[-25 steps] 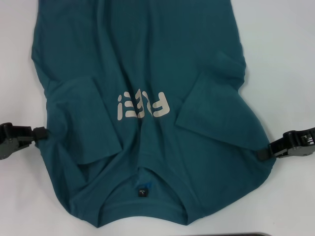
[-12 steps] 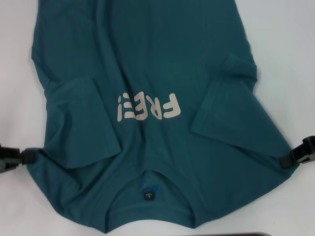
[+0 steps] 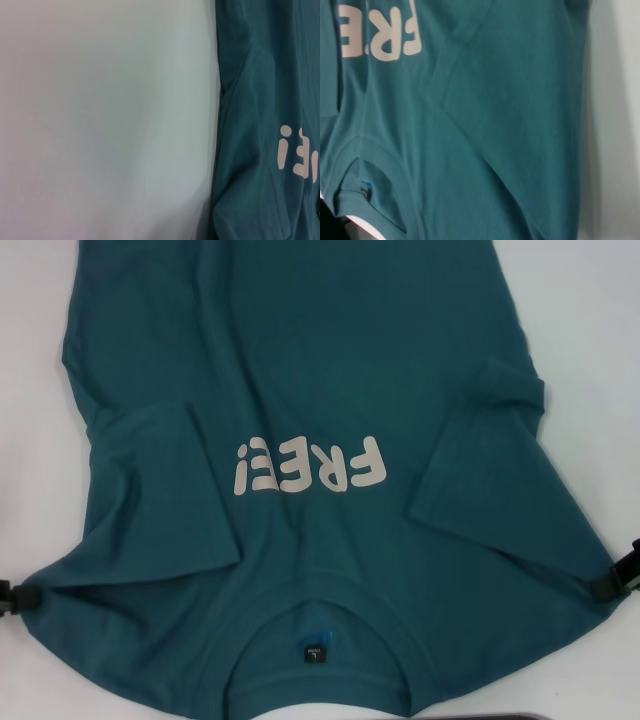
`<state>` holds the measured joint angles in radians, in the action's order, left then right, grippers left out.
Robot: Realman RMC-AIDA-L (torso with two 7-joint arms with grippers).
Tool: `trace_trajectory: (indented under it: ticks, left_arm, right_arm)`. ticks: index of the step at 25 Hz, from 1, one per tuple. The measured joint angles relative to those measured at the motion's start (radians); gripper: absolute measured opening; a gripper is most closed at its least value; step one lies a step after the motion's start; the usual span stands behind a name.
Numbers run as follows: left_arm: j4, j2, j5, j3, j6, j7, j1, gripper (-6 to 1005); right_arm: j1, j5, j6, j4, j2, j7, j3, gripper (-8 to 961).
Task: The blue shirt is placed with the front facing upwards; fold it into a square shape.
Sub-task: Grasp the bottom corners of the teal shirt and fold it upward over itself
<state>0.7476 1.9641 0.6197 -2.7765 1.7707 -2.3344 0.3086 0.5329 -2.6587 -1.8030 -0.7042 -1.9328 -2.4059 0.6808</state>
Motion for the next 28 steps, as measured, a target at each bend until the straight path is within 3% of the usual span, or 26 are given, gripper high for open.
trace_trajectory:
  ticks: [13, 18, 24, 28]
  left_arm:
    - [0.11, 0.014, -0.005, -0.007, 0.068, -0.012, -0.052, 36]
    - [0.12, 0.018, -0.005, -0.018, 0.091, 0.001, -0.059, 48]
    - [0.12, 0.02, 0.013, -0.028, 0.113, 0.036, -0.043, 61]
    - [0.115, 0.021, 0.052, -0.03, 0.123, 0.058, -0.014, 71]
  right_arm:
    - [-0.01, -0.011, -0.024, 0.0, 0.016, -0.003, 0.003, 12]
    - [-0.009, -0.016, -0.039, -0.004, 0.013, -0.002, 0.005, 12]
    - [0.002, 0.001, -0.05, -0.008, 0.009, 0.025, -0.012, 13]
    - [0.01, 0.076, -0.054, -0.009, 0.018, 0.041, -0.03, 13]
